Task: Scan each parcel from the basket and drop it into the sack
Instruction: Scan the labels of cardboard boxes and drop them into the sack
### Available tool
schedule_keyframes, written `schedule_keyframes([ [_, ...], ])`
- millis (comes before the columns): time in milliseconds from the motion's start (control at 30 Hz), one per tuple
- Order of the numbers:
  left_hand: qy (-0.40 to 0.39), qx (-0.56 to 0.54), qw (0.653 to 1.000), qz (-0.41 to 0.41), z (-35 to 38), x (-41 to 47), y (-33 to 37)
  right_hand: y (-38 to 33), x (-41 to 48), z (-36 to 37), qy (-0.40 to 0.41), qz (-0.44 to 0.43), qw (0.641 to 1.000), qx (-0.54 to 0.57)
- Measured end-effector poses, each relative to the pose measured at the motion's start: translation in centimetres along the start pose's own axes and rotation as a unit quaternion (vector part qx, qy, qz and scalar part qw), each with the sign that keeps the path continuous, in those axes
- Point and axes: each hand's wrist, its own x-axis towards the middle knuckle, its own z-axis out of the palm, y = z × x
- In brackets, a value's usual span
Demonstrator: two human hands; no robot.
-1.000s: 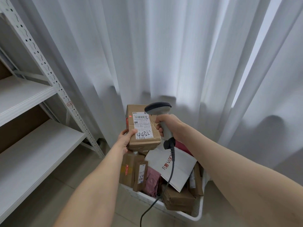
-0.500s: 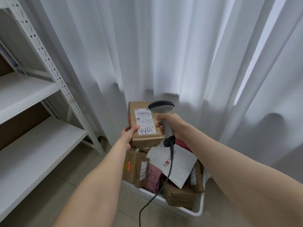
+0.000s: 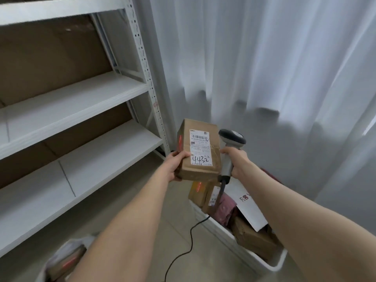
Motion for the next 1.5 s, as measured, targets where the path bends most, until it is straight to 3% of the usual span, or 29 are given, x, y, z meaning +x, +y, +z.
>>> schedule_keyframes([
  [533, 0.167, -0.06, 0.984, -0.026, -16.9, -16.6, -12.0, 13.0, -15.0, 11.9, -0.148, 0.028, 0.979, -0.136],
  [967, 0.208, -0.15, 0.965, -0.061, -40.1, -21.7, -21.1, 26.5, -23.6, 32.1, -0.182, 0.042, 0.965, -0.183],
  [1233, 0.231, -0.152, 0.956, -0.096, -52.6, -20.0, -26.6, 35.6, -24.6, 44.0, -0.193, 0.08, 0.952, -0.224],
  [1500, 0.25, -0.151, 0.944, -0.155, -60.9, -11.1, -34.0, 46.4, -17.5, 53.1, -0.198, 0.116, 0.93, -0.288],
])
